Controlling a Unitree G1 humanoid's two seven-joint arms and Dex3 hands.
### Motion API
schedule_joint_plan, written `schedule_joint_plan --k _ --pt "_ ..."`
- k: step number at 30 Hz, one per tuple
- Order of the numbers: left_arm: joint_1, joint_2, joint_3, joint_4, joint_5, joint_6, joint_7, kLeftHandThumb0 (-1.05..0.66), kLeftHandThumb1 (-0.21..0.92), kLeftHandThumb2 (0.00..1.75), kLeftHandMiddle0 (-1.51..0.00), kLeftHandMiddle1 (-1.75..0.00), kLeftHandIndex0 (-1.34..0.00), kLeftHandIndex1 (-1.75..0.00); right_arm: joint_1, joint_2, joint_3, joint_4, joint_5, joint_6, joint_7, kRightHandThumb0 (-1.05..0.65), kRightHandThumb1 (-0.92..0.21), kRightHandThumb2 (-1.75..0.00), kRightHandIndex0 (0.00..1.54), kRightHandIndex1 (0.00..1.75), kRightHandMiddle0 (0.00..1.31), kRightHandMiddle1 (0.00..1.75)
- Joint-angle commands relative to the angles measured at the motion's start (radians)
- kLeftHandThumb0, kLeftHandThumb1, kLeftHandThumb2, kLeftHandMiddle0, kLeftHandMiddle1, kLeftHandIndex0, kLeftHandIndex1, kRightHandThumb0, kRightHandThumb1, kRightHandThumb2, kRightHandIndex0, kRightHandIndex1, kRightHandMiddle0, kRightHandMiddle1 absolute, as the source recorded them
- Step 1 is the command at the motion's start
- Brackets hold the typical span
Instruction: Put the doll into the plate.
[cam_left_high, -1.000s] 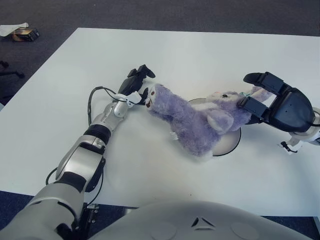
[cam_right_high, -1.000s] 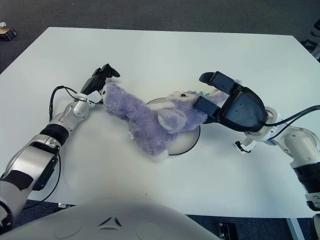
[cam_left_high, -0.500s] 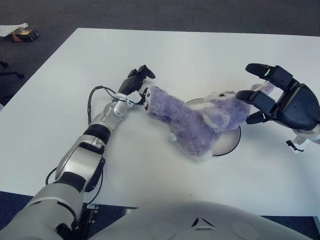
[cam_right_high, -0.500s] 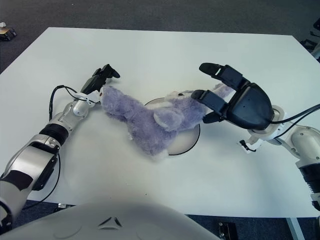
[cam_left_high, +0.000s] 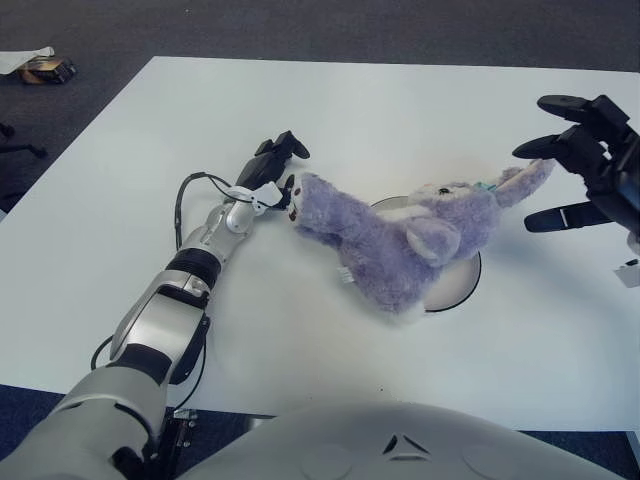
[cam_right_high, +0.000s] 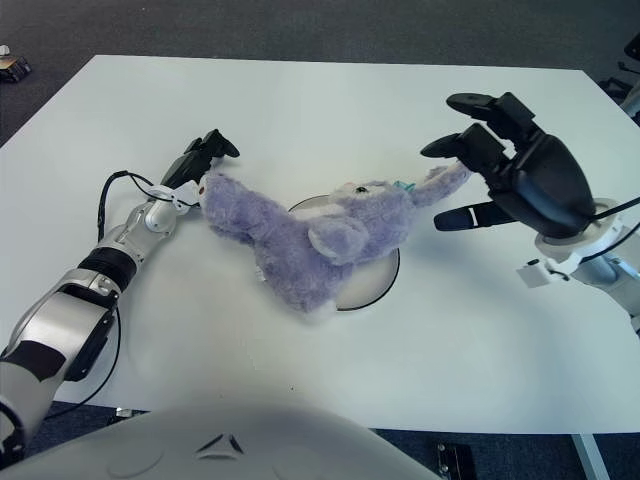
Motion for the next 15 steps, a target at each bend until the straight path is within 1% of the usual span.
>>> schedule_joint_plan --k 1,3,5,7,9,11,13,15 --pt "0.053 0.002 -0.024 0.036 0.030 0.041 -0.034 0.29 0.42 1.63 0.00 -1.23 0.00 -1.63 -0.018 -0.043 -0.113 0.000 0.103 0.003 0.090 -1.04 -0.92 -0.37 0.00 0.61 0.00 1.16" --pt "0.052 0.002 -0.024 0.037 0.030 0.042 -0.035 0.29 0.42 1.63 0.00 -1.23 0.00 -1.63 -0.023 -0.055 -0.165 -0.009 0.117 0.015 0.139 -1.05 -0.92 -0.37 0.00 0.60 0.00 1.13" --pt "0.052 0.003 -0.025 0.037 0.031 0.042 -0.034 0.29 0.42 1.63 0.00 -1.23 0.00 -1.63 -0.027 -0.060 -0.213 -0.011 0.100 0.028 0.176 -1.05 -0.92 -0.35 0.01 0.60 0.00 1.11" --pt "0.053 0.003 -0.024 0.036 0.029 0.040 -0.033 0.29 0.43 1.64 0.00 -1.23 0.00 -1.63 -0.023 -0.060 -0.260 -0.039 0.074 0.072 0.218 -1.05 -0.92 -0.33 0.03 0.60 0.00 1.11" --pt "0.054 0.003 -0.023 0.034 0.028 0.039 -0.033 0.29 0.43 1.64 0.00 -1.23 0.00 -1.63 -0.017 -0.031 -0.277 -0.073 0.052 0.109 0.244 -1.05 -0.92 -0.32 0.06 0.60 0.00 1.12" --pt "0.052 0.003 -0.022 0.035 0.027 0.039 -0.034 0.29 0.44 1.64 0.00 -1.24 0.00 -1.63 -0.011 -0.016 -0.258 -0.087 0.088 0.111 0.296 -1.05 -0.92 -0.31 0.07 0.60 0.00 1.12" --pt "0.052 0.002 -0.021 0.034 0.025 0.040 -0.036 0.29 0.44 1.63 0.00 -1.24 0.00 -1.64 -0.008 -0.003 -0.226 -0.113 0.144 0.127 0.362 -1.04 -0.92 -0.30 0.07 0.57 0.00 1.11" --pt "0.053 0.002 -0.020 0.032 0.023 0.042 -0.039 0.29 0.45 1.63 0.00 -1.25 0.00 -1.64 -0.016 0.006 -0.214 -0.113 0.180 0.131 0.405 -1.03 -0.92 -0.28 0.07 0.55 0.00 1.08"
